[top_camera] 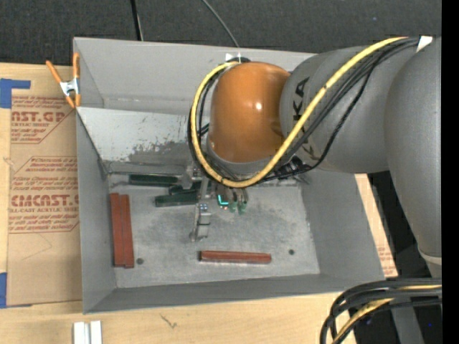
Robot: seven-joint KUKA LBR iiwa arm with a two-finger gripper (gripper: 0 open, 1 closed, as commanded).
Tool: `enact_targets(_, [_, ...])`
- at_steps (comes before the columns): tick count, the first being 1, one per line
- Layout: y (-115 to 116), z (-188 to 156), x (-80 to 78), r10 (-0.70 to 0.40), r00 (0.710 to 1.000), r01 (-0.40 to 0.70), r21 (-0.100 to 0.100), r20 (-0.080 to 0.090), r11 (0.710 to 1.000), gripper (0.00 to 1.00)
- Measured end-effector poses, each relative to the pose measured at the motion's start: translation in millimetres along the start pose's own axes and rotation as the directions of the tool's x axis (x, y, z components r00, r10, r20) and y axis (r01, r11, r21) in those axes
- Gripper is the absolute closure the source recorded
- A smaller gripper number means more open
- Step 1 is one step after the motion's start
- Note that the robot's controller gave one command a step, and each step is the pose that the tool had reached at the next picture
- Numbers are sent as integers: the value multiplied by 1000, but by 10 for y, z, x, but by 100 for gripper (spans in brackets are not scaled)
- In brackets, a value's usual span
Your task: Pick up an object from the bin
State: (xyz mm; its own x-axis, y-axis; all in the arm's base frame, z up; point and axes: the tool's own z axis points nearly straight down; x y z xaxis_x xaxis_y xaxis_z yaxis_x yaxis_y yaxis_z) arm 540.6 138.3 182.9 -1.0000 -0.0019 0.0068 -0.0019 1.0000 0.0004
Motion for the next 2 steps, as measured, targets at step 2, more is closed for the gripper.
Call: enact_targets(2, [-239,705,-364,-70,997,70,0,14,998,0])
